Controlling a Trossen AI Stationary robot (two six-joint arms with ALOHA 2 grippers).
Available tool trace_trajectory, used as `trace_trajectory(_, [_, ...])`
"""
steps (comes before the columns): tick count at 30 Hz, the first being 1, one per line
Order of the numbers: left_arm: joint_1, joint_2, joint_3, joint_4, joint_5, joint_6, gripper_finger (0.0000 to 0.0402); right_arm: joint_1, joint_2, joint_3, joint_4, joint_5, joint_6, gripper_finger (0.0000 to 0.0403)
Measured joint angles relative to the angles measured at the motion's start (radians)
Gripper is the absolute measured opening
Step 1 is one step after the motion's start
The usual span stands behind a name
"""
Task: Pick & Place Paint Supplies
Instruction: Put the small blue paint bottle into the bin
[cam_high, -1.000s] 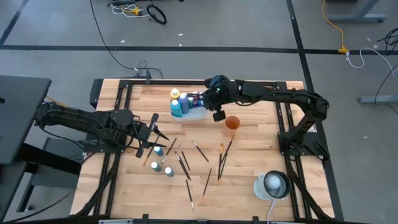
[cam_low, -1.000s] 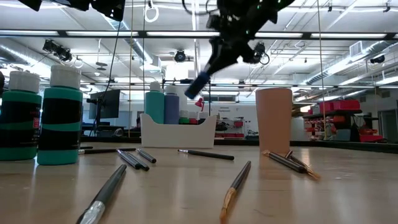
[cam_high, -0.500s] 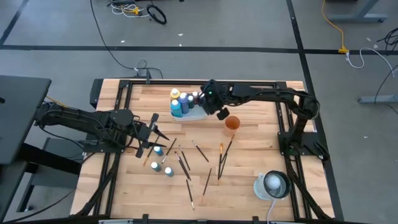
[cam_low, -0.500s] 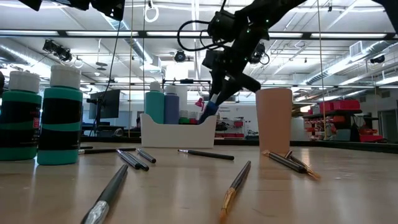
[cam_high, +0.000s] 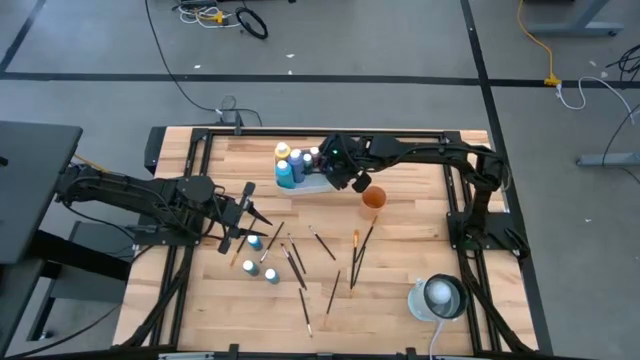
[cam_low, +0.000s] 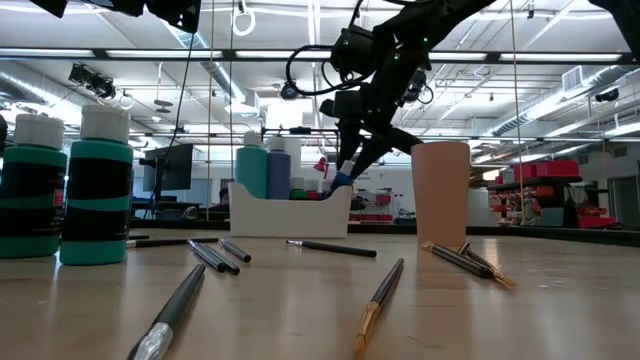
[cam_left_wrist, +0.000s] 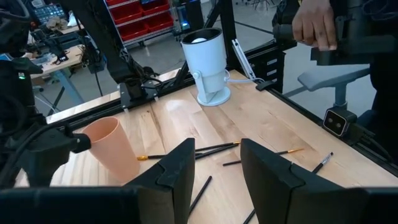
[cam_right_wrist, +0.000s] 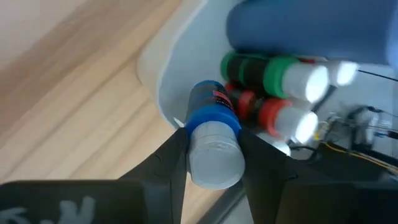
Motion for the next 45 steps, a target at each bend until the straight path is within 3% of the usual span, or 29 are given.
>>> trace_trajectory(10, [0.0,0.0,0.0,0.0,0.0,0.0,0.0139,0.035,0.0,-0.003,-0.122,-0.032,0.002,0.012])
trace_trajectory(24, [0.0,0.0,0.0,0.0,0.0,0.0,0.0139,0.12,-0.002,-0.003,-0.124,-0.143,0.003,0.012])
trace_trajectory(45, [0.0,0.0,0.0,0.0,-0.003,0.0,0.0139,0.04,-0.005,-0.004,-0.074,-0.07,-0.11,0.012])
